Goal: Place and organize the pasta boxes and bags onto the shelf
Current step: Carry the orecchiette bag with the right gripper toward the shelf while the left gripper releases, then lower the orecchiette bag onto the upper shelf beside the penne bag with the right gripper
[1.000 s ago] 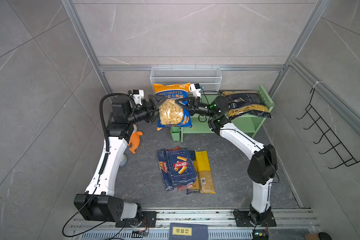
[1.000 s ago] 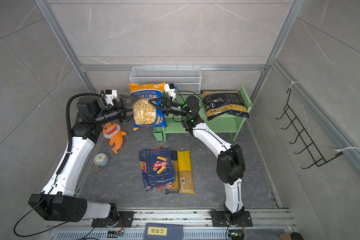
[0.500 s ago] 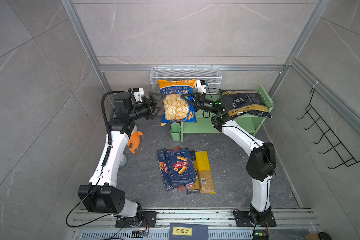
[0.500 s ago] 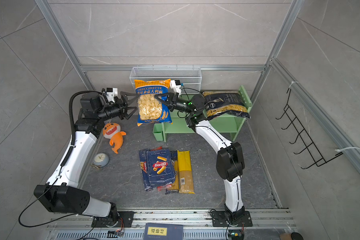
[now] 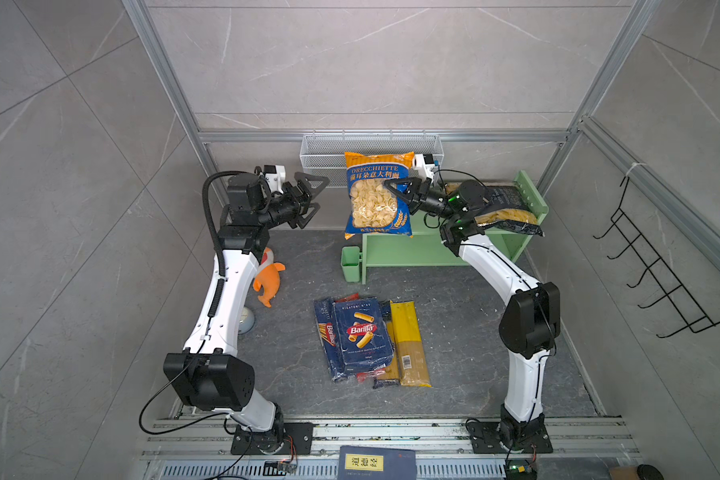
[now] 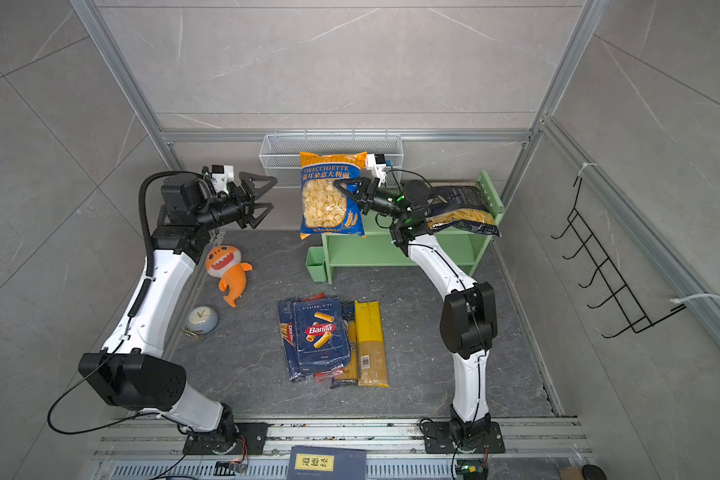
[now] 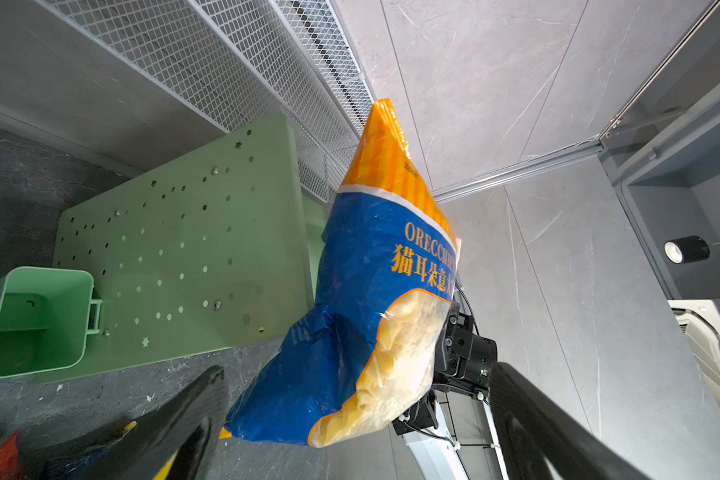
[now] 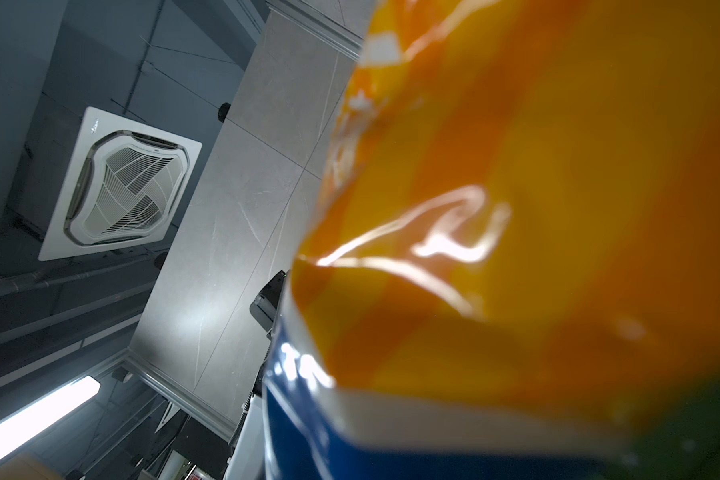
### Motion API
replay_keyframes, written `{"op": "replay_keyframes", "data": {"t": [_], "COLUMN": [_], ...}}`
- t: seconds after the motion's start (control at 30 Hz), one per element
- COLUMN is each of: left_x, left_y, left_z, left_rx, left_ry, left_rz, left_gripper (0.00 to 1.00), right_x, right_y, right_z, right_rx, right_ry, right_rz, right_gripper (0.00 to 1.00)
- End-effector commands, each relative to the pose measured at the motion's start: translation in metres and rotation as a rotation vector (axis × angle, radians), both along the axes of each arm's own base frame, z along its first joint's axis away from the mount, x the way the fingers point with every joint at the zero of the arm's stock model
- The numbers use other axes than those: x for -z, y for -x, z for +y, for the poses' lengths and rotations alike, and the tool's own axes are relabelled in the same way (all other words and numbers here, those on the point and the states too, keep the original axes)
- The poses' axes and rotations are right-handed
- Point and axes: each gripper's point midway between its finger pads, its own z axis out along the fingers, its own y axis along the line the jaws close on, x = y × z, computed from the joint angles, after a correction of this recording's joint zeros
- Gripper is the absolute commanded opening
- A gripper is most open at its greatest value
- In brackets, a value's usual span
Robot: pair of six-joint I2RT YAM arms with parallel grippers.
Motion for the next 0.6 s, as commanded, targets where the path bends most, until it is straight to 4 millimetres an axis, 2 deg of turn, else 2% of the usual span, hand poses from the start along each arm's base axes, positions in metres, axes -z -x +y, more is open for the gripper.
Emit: {"op": "replay_keyframes", "data": {"t": [0.0,0.33,0.57], "left_x": [-0.023,-0.022,-0.022], "left_y": [0.004,0.004,0.006], "left_z": [-0.002,-0.005,-0.007], "left_rx": [0.031,0.060,0.077], "left_ry": [-0.003,0.002,-0.003], "left_rz": [-0.082,-0.093,-0.103], "left_gripper": [1.00,1.00,1.00], "right_x": [-0.064,-0.061,-0.054], "right_y": [0.030,0.007,-0.004], "right_z": [-0.025,-0.064,-0.073], "right_rx": [0.074,0.204,0.242], "right_ry": [-0.011,0.081,0.096], "right_rz": [-0.207,-0.198,-0.181], "right_gripper": [0.00,0.00,0.00]}}
